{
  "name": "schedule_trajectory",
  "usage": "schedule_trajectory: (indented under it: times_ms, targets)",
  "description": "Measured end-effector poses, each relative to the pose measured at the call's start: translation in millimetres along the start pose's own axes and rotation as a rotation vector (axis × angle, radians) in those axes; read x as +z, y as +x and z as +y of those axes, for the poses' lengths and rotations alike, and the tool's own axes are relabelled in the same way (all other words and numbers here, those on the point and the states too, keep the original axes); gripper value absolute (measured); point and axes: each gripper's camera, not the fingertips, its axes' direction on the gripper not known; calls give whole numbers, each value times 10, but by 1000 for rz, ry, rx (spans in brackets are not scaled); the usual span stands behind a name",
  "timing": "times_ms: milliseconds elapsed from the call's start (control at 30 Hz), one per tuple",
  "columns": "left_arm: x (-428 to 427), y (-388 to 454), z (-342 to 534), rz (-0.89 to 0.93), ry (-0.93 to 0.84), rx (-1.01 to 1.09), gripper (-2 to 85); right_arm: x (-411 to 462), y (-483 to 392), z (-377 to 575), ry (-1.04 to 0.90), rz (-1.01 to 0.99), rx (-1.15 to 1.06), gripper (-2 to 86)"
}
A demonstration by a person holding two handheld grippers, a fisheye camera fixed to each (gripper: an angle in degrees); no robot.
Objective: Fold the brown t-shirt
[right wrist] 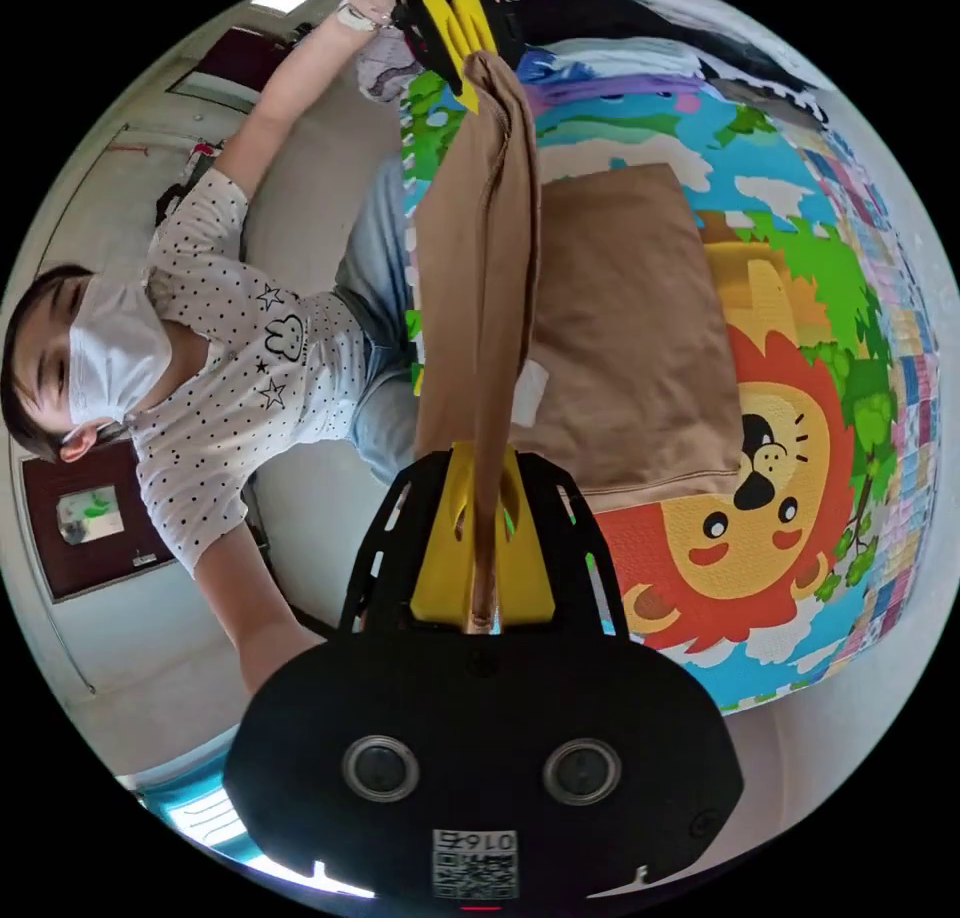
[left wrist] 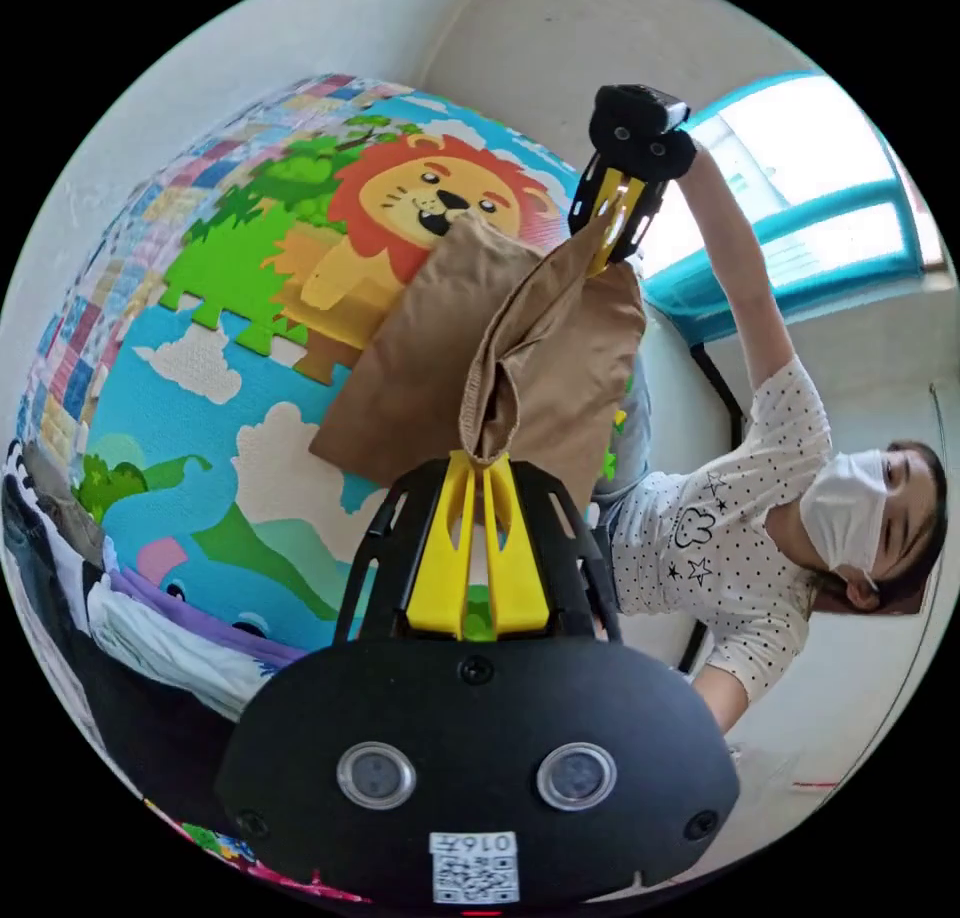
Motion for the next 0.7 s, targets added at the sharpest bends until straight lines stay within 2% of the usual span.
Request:
schedule_trajectory:
  times_ms: [67, 133, 200, 333, 500, 567, 667, 700]
  targets:
    - [380, -499, -176, 28, -37, -108, -10, 134, 560, -55, -23, -56, 91, 71]
    - [615, -696, -223, 49, -63, -150, -9, 362, 1120, -78, -29, -192, 184, 65]
    - [696, -720, -239, 67, -74, -141, -9, 475, 1279, -44, -25, -242, 181, 59]
    - [578, -555, -214, 32, -27, -99, -9, 472, 1208, 86, -37, -177, 157, 40]
    - [854, -626, -121, -23, -14, -244, -9, 682, 1169, 163, -33, -63, 258, 13]
    - [1003, -717, 86, -165, -1, -429, -10, 837, 1166, 252, -13, -34, 337, 15]
    - [913, -542, 501, -375, 131, -568, -10, 950, 995, 652, 90, 12, 443, 77]
    - [892, -449, 589, -408, 169, -570, -10, 927, 867, 919, 171, 82, 513, 89]
